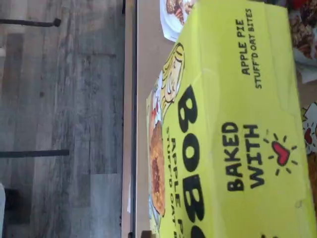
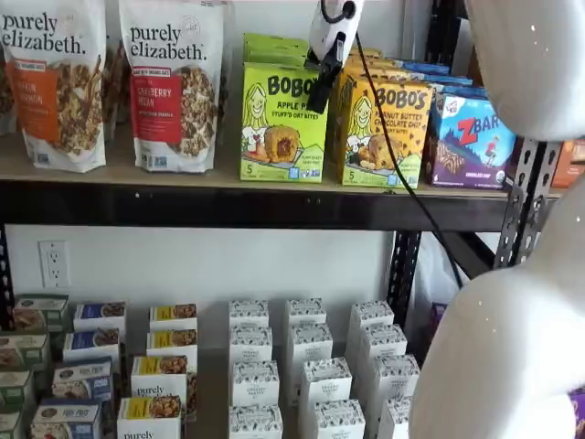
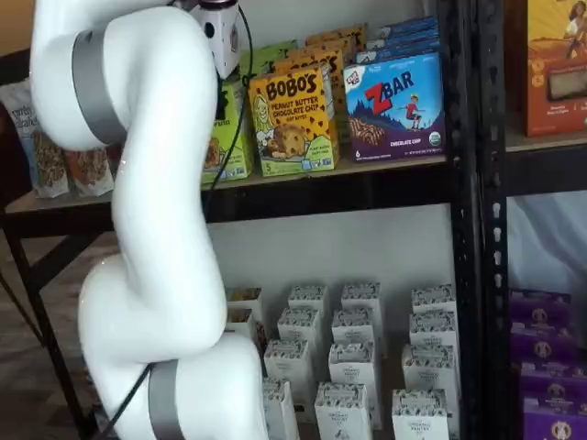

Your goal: Pick the green box on the top shelf, the fourth from the left

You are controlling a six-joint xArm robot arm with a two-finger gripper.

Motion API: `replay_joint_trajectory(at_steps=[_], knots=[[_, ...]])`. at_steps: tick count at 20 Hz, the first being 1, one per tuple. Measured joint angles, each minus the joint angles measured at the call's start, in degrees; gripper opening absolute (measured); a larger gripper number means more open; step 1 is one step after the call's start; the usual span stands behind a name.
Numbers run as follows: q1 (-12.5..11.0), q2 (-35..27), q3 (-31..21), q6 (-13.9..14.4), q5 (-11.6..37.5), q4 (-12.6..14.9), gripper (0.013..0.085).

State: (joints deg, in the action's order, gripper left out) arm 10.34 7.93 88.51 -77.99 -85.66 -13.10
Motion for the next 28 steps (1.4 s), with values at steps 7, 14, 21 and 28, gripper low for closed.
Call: replay_joint_trajectory(at_steps=[7,14,21,28], knots=[[0.0,-0.6,0.9,0.0,-1.4,0.2,0.053],[0.0,-0.2,0.4,0.1,-0.6,-0.1,0.053],[0.1,-0.2,0.4,0.2,-0.6,0.0,0.053],[0.0,0.2,-0.3,0.1,0.5,-0.6,0.049]])
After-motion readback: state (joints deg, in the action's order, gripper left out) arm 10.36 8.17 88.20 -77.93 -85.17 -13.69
